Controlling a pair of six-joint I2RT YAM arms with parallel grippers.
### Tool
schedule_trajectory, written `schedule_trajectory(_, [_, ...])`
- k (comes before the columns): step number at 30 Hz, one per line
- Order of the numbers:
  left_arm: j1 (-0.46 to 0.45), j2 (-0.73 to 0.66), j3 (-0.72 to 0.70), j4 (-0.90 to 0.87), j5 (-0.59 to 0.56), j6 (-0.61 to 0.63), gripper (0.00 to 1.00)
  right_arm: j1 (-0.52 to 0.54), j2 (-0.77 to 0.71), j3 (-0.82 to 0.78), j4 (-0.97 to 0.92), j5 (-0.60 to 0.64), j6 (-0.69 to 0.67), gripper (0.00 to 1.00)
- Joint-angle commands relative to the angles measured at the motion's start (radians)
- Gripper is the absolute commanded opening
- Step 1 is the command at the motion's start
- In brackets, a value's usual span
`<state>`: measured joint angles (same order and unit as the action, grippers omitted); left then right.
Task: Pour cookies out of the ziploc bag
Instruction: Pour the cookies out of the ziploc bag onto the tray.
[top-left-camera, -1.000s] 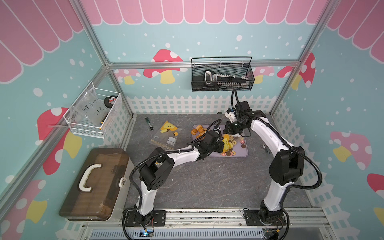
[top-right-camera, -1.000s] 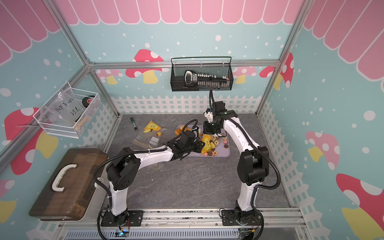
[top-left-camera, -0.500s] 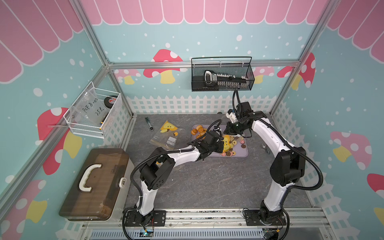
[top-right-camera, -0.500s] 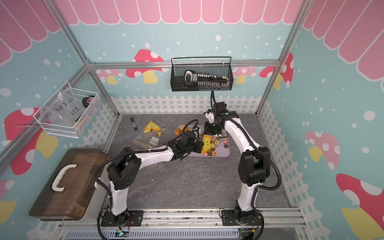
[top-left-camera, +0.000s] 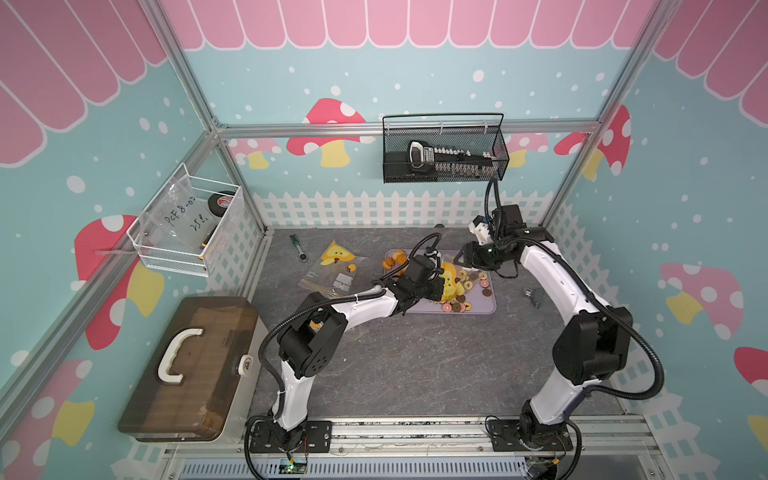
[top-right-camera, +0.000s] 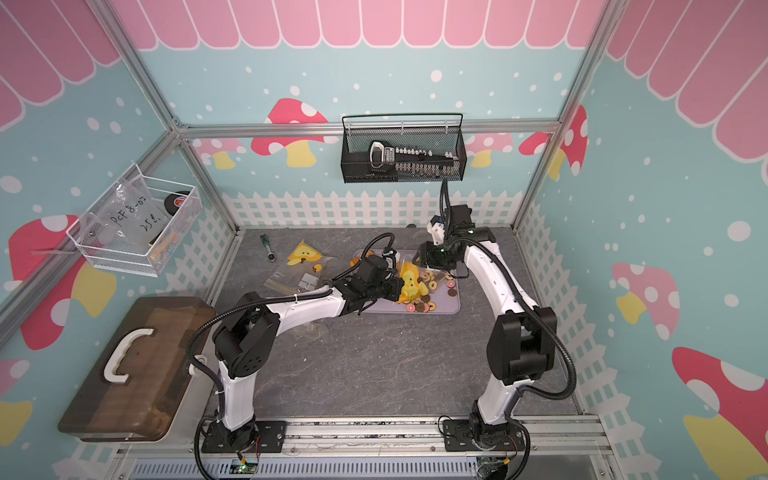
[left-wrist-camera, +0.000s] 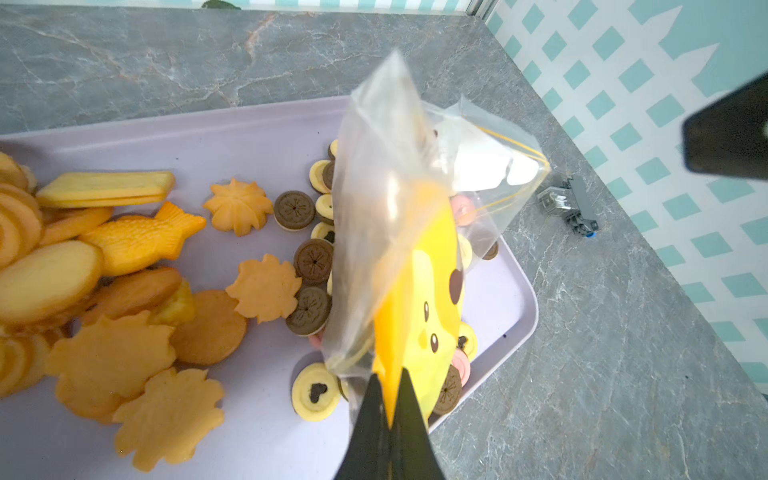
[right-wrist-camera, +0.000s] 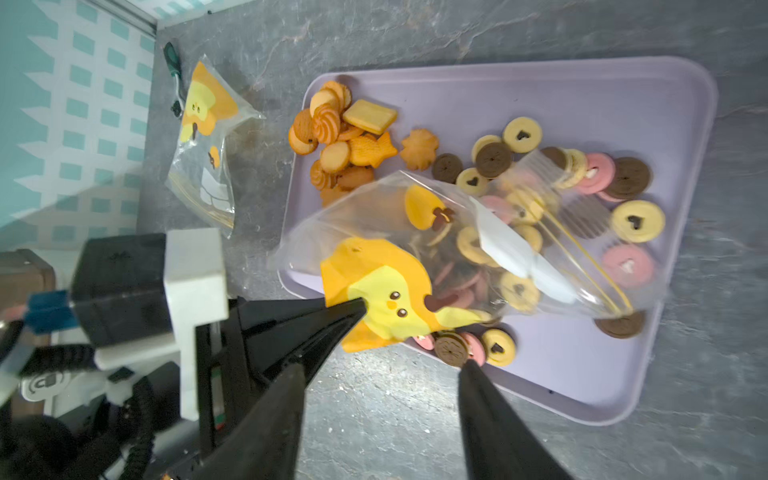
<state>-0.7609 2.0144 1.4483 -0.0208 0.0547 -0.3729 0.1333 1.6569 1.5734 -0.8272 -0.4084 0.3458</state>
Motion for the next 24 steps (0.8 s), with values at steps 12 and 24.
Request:
schedule_trajectory(12, [0.006, -0.008, 0.110, -0.098, 0.021, 0.075, 0.00, -0.105, -0.200, -0.215, 0.063, 0.060, 0.007, 0.88])
schedule_trajectory(24, [0.003, -0.005, 0.166, -0.146, 0.075, 0.046, 0.00, -0.113, -0.211, -0.257, 0.091, 0.048, 0.024, 0.89])
